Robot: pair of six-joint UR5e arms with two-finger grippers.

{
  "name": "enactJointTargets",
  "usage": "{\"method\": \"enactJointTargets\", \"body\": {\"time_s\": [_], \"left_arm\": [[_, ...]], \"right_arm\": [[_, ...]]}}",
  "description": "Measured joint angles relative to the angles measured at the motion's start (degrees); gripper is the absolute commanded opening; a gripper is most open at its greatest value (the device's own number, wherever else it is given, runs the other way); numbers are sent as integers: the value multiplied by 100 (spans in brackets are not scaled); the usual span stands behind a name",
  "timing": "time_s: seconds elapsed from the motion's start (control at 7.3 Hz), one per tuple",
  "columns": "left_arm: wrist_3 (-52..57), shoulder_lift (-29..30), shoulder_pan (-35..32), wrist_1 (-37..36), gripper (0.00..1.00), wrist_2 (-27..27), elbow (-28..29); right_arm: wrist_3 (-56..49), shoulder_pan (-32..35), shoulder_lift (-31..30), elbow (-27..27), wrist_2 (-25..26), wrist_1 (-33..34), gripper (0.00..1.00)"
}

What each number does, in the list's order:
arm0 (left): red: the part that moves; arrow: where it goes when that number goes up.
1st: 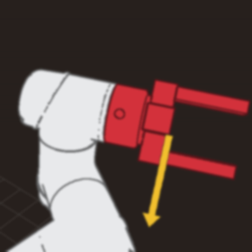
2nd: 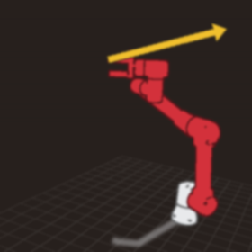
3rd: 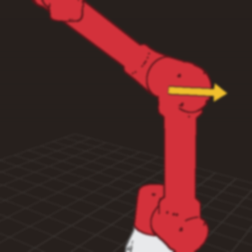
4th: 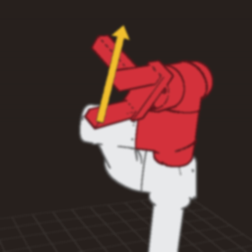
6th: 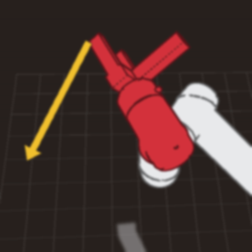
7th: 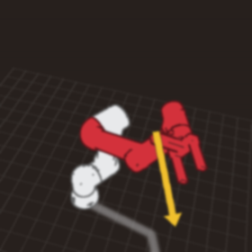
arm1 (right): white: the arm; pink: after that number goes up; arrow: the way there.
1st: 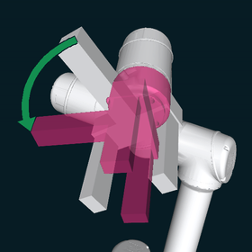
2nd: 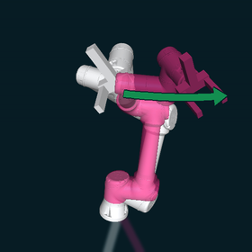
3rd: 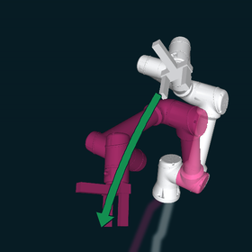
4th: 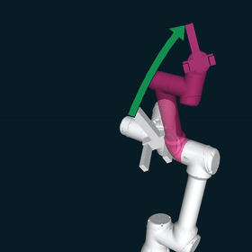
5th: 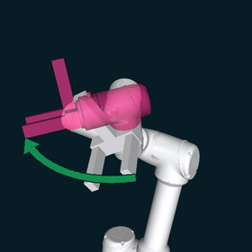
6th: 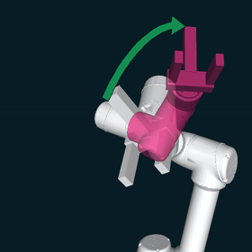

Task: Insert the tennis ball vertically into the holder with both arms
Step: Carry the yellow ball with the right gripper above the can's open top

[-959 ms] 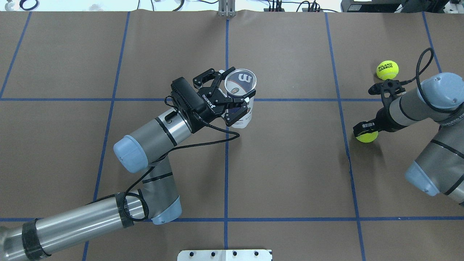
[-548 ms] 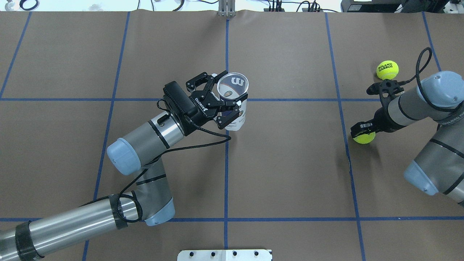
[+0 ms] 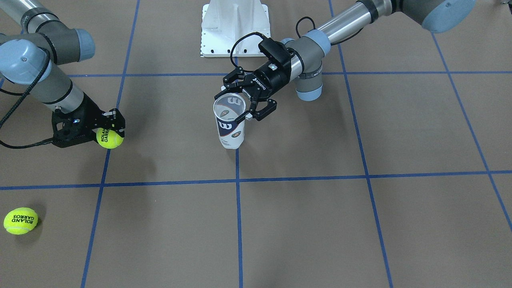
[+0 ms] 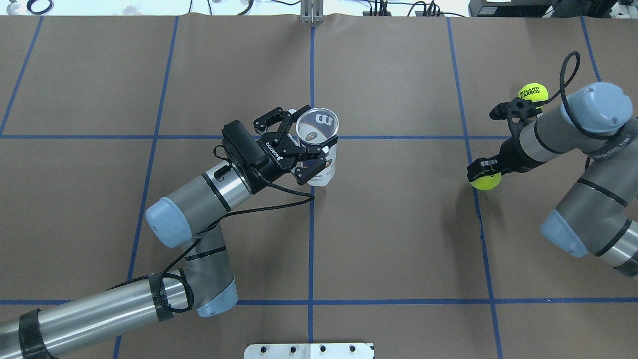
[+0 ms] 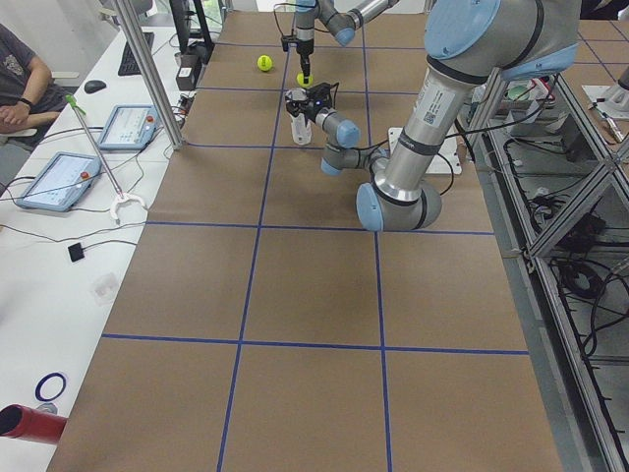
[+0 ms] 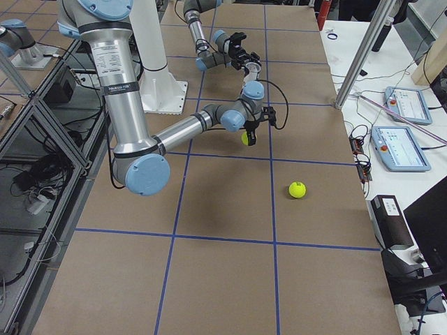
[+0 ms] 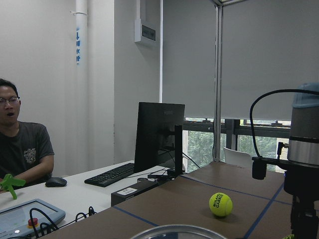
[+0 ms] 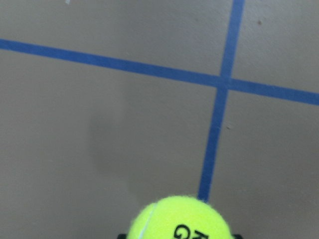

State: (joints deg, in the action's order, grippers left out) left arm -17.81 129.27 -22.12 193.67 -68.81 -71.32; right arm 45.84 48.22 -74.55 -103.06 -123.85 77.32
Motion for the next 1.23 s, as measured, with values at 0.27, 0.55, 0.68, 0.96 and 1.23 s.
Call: {"method": "enactJointTargets", "body": {"time_s": [0.27, 0.55, 0.68, 0.96, 1.23], "left_arm": [[-3, 5, 23, 16, 84, 15, 56], [-3, 7, 72, 84, 84, 17, 97], [-3, 11, 99, 121, 84, 17, 134], [-3, 16, 120, 148, 84, 17, 178], [-3, 11, 127, 193, 84, 17, 186]], "right_arm": [[434, 91, 615, -285, -191, 613, 0], [1081, 162, 1023, -437, -390, 718, 0], [1427, 162, 1211, -495, -431, 730, 0], [1950, 152, 1549, -564, -517, 763, 0], [2414, 98, 2070, -559, -536, 1038, 0]]}}
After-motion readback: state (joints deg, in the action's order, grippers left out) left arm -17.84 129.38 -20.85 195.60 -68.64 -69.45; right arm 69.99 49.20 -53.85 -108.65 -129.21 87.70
